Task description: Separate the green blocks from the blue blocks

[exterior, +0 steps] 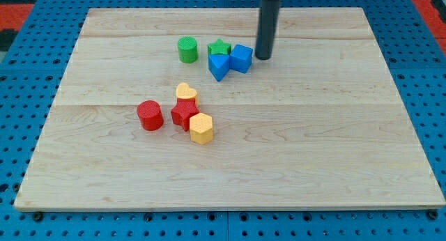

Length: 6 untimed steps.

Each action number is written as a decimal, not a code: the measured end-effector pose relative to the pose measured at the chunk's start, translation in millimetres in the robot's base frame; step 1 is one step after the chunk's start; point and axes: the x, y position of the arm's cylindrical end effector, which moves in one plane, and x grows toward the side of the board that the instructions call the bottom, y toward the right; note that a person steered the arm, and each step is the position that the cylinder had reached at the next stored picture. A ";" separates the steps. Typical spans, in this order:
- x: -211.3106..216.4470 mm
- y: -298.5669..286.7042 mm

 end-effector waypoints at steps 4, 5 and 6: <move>53.2 -29.5; 111.5 -70.1; 90.5 -46.4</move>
